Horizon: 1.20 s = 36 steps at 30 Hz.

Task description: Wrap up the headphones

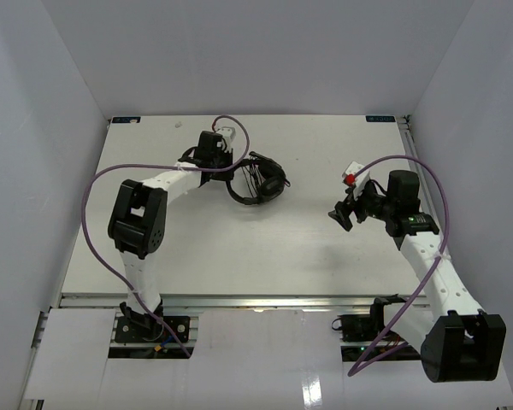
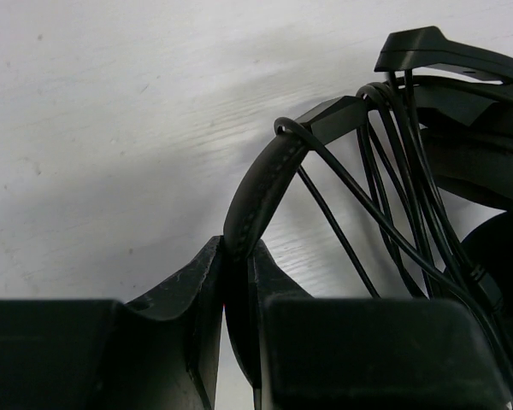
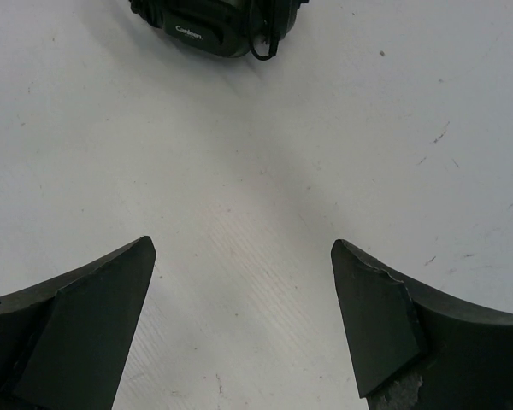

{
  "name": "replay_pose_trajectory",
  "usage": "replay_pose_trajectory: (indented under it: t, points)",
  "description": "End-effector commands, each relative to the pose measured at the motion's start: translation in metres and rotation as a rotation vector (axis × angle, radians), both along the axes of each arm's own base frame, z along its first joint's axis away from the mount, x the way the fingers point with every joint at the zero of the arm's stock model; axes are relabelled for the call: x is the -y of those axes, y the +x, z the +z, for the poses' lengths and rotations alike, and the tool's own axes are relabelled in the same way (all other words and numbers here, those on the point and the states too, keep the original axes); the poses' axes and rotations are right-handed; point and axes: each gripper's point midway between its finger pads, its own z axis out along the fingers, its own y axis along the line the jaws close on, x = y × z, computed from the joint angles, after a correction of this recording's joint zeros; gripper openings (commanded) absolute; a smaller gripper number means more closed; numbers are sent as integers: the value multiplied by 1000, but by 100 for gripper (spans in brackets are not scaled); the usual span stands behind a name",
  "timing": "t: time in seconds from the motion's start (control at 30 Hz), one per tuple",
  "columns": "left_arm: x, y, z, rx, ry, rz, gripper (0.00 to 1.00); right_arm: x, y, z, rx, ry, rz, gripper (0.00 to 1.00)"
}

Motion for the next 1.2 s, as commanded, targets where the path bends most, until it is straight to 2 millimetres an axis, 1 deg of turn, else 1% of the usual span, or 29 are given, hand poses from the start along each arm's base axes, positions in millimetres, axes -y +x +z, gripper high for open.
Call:
replay_pose_trajectory:
  t: [0.0,0.03,0.07,0.1,0.13,0.2,0.23,0.27,0.3,0.37,0.43,0.5,0.57,0.6,0.63,0.67,0.7,0.73,0.77,0.8,0.83,0.87,0.9,0.93,0.97,1.03,1.17]
  points:
    - [-1,21,25,129,-46,55,11,2,4,10,37,50,-59,90]
    - [-3,19,17,119,-46,62,19,2,3,9,36,56,-61,90]
    - [-5,17,10,106,-47,69,28,2,3,8,34,59,-63,90]
    - [-7,15,3,90,-50,76,40,2,3,8,30,59,-66,90]
    - [-9,13,-2,78,-56,83,50,3,3,7,27,60,-69,90]
    - [-11,13,-3,80,-79,88,63,3,2,6,25,60,-73,90]
    - [-11,12,0,86,-93,86,71,3,1,6,26,59,-74,90]
    - [-9,10,7,92,-110,71,83,4,0,6,30,57,-78,90]
    - [-9,8,17,102,-122,63,89,5,0,5,28,55,-82,90]
    - [-7,2,39,121,-149,37,98,6,-2,4,27,53,-89,90]
    - [-7,-13,55,139,-171,10,98,7,-3,4,29,53,-97,90]
    - [-11,-27,79,181,-189,6,98,11,-2,4,16,58,-131,90]
    - [-18,-48,108,239,-213,-3,98,16,3,6,8,64,-186,90]
    - [-20,-58,119,263,-224,-8,98,22,6,6,-9,70,-242,90]
    - [-25,-73,151,334,-251,-14,98,25,8,8,-15,73,-268,90]
    - [-29,-83,146,329,-254,-12,98,30,12,9,-22,78,-313,90]
    - [-33,-99,151,349,-272,-15,98,34,14,11,-24,82,-350,90]
    - [-37,-117,161,385,-301,-22,98,38,16,14,-23,86,-381,90]
    - [-41,-133,177,437,-330,-30,98,39,17,17,-22,98,-398,90]
    - [-44,-144,181,456,-345,-35,98,39,17,20,-23,111,-411,90]
    - [-46,-155,177,457,-356,-40,98,40,16,23,-22,122,-424,90]
    - [-50,-174,187,500,-381,-53,98,41,15,27,-17,135,-435,90]
    - [-50,-178,177,479,-380,-55,98,42,15,28,-12,137,-442,90]
    - [-56,-191,182,505,-393,-49,98,44,14,30,-17,155,-471,90]
    - [-60,-199,182,513,-394,-43,98,46,14,32,-18,168,-493,90]
    - [-66,-210,175,507,-384,-31,98,50,12,35,-14,184,-530,90]
    - [-72,-219,167,510,-363,-21,98,58,8,37,-4,204,-590,90]
